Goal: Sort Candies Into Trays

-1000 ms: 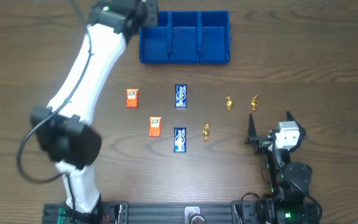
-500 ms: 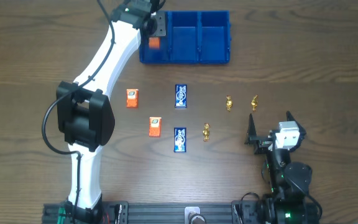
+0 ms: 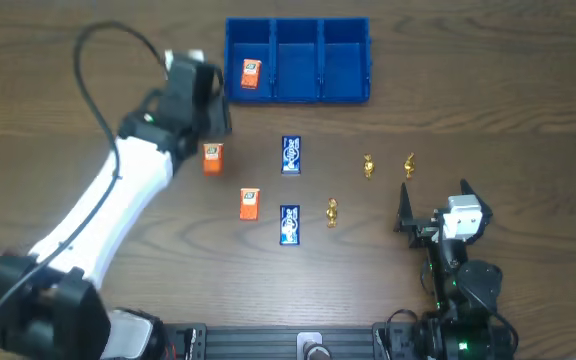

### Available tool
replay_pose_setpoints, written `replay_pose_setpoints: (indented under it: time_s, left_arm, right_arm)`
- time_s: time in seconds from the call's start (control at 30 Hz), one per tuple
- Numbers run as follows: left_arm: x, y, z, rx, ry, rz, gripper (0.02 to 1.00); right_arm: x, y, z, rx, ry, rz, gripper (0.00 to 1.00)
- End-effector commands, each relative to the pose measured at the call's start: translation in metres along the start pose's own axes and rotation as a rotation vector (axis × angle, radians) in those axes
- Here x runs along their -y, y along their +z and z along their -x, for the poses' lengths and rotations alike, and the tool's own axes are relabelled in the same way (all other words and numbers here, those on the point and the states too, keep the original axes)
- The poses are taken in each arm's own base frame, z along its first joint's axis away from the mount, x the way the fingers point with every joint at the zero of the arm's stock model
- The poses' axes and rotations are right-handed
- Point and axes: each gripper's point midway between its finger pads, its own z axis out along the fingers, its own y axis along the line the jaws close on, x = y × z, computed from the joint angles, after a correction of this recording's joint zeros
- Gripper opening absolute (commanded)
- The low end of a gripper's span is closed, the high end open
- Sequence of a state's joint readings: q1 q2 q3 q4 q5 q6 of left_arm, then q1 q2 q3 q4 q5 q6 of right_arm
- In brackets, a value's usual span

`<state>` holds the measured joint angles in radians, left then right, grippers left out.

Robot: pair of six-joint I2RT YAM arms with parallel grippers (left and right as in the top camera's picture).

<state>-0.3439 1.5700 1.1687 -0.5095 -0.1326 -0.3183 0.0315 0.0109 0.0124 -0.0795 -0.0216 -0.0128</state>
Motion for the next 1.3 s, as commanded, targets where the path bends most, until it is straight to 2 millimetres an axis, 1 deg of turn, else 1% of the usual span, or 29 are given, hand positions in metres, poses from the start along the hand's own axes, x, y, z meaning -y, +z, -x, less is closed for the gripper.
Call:
replay_pose_setpoints:
  time_s: [0.03,0.13,0.4,0.47,0.53,0.6,0.8,0.87,0.93,1.0,1.07,1.1,1.13,1.17,1.2,1.23,1.3]
  left_arm:
    - [-0.017,0.047,-0.076,-0.131,-0.025,0.038,0.684]
    - [-0.020,0.061,-0.092,-0.170,-0.021,0.050,0.684]
    - [-0.012,0.087,-0.102,-0.197,0.018,0.025,0.678]
    - [-0.012,0.089,-0.102,-0.199,0.028,0.021,0.680]
    - [-0.012,0.092,-0.105,-0.206,0.037,0.023,0.641]
    - [-0.013,0.094,-0.107,-0.214,0.038,0.026,0.630]
    - [-0.012,0.097,-0.108,-0.213,0.037,0.025,0.338]
    - [-0.012,0.097,-0.106,-0.208,0.034,0.023,0.292]
    - [-0.009,0.096,-0.101,-0.197,0.029,0.015,0.290]
    - [-0.001,0.087,-0.079,-0.162,0.023,-0.004,0.290]
    - [0.010,0.070,-0.043,-0.098,0.015,-0.026,0.292]
    - [0.015,0.058,-0.021,-0.061,0.013,-0.024,0.297]
    - [0.020,0.043,0.007,-0.015,0.008,-0.016,0.294]
    - [0.025,0.032,0.030,0.023,0.008,-0.023,0.290]
    - [0.033,0.018,0.058,0.077,0.002,-0.038,0.286]
    - [0.040,0.008,0.082,0.120,0.009,-0.054,0.286]
    - [0.050,0.001,0.112,0.163,0.004,-0.065,0.281]
  right_arm:
    - [0.001,0.000,-0.002,-0.002,-0.015,-0.006,0.998]
    - [0.001,0.000,-0.002,-0.002,-0.015,-0.006,0.998]
    - [0.001,0.000,-0.002,-0.002,-0.015,-0.006,0.998]
    - [0.001,0.000,-0.002,-0.002,-0.015,-0.006,0.998]
    - [0.001,0.000,-0.002,-0.002,-0.015,-0.006,0.998]
    - [0.001,0.000,-0.002,-0.002,-0.015,-0.006,0.998]
    - [0.001,0.000,-0.002,-0.002,-0.015,-0.006,0.998]
    - [0.001,0.000,-0.002,-0.002,-0.015,-0.006,0.998]
    - [0.001,0.000,-0.002,-0.002,-0.015,-0.006,0.998]
    - [0.001,0.000,-0.002,-0.002,-0.015,-0.006,0.998]
    - [0.001,0.000,-0.002,-0.002,-0.015,-0.006,0.998]
    - [0.001,0.000,-0.002,-0.002,-0.015,-0.006,0.998]
    - [0.001,0.000,-0.002,-0.002,-0.015,-0.006,0.998]
    - [0.001,0.000,-0.002,-0.002,-0.015,-0.006,0.998]
    - [0.001,0.000,-0.002,-0.002,-0.015,-0.006,0.998]
    - [0.001,0.000,-0.002,-0.002,-0.015,-0.006,0.998]
    - [0.001,0.000,-0.002,-0.002,-0.015,-0.006,0.998]
